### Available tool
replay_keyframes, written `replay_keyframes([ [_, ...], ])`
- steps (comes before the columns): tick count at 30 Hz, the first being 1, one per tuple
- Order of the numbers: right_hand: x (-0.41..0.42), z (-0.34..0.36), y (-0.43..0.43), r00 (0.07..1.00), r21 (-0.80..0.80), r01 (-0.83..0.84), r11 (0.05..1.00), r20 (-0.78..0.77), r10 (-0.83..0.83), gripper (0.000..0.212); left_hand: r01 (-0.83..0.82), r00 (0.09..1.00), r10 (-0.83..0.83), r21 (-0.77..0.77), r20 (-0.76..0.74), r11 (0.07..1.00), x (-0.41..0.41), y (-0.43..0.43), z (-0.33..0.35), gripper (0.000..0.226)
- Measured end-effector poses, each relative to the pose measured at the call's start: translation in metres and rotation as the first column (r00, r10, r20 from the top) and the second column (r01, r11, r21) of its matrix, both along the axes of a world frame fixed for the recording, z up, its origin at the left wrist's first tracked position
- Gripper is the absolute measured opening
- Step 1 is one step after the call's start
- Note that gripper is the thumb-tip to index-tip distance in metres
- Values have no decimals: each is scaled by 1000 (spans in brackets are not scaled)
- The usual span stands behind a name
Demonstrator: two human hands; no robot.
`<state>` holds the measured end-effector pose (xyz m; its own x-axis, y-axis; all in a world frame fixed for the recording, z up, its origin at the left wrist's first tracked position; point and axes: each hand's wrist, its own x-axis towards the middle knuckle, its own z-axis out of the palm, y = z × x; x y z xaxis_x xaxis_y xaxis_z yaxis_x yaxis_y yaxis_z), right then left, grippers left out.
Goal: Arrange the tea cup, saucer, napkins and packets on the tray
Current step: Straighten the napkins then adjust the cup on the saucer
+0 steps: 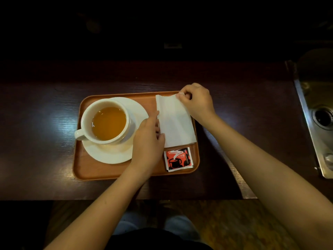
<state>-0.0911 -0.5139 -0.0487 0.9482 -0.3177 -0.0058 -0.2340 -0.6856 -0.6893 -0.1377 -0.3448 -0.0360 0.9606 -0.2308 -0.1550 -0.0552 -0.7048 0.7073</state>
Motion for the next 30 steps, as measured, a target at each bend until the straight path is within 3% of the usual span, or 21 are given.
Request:
replay_keyframes([
  [9, -2, 1, 2, 999, -129, -39, 991, 3, 40, 17, 75, 992, -84, 102, 94, 992, -9, 0, 5, 56],
  [12, -5, 9, 0, 998, -227, -56, 972, 25, 63, 31, 99, 985, -120, 169, 120, 981, -13, 1, 4, 49],
  [15, -16, 15, -1, 968, -380, -219, 899, 32, 250, 37, 123, 978, -157, 232, 135, 965, -14, 0, 1, 44],
  [19, -27, 10, -1, 880, -414, -469, 780, -145, 452, 35, 134, 975, -180, 308, 128, 942, -11, -1, -2, 43],
  [30, -29, 2, -5, 909, -427, -414, 803, -160, 384, 37, 205, 953, -271, 366, 139, 908, -2, -7, 1, 43],
])
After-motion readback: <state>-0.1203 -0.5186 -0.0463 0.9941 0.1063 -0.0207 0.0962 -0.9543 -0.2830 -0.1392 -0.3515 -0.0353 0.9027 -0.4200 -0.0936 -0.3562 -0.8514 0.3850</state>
